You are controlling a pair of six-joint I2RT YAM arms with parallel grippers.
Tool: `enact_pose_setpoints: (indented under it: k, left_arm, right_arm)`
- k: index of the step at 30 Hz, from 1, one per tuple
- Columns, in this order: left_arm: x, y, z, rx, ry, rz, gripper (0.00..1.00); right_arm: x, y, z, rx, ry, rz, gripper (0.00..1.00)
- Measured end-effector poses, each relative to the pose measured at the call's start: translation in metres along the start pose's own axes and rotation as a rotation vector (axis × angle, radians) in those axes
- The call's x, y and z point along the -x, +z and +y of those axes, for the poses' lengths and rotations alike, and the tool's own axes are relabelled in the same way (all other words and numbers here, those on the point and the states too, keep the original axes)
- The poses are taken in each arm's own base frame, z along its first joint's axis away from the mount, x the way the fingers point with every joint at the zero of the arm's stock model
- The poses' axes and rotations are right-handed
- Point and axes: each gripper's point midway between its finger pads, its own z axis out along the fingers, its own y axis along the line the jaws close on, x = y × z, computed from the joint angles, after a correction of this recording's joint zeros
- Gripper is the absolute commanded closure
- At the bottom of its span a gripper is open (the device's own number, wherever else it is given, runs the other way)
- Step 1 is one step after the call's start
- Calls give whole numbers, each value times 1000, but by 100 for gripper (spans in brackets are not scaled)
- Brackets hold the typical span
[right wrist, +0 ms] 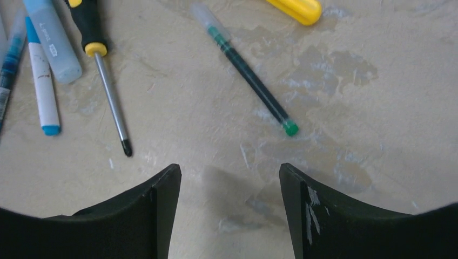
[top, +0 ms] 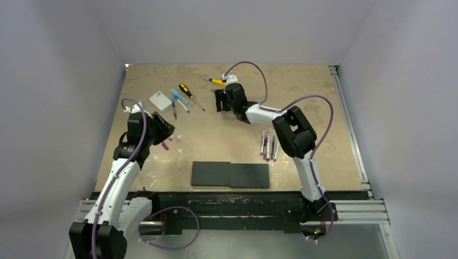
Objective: Open the pen caps
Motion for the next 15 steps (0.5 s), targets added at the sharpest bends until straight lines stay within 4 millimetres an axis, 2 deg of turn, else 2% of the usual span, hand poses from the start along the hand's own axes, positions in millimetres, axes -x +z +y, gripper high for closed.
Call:
enact_pose_setpoints:
  k: [9,12,15]
  left_arm:
    - [-3,-6,-3,-25,5,9,53]
    - [-4,-6,-3,-24,5,13,53]
    - [-6,-5,-2,-22,5,19,54]
  right_arm:
    - [29,34,-7,-53,-58,-36,29]
    - [27,47,-9,-65,-65,-29,29]
    - [11,57,-12,-72,-75,13,29]
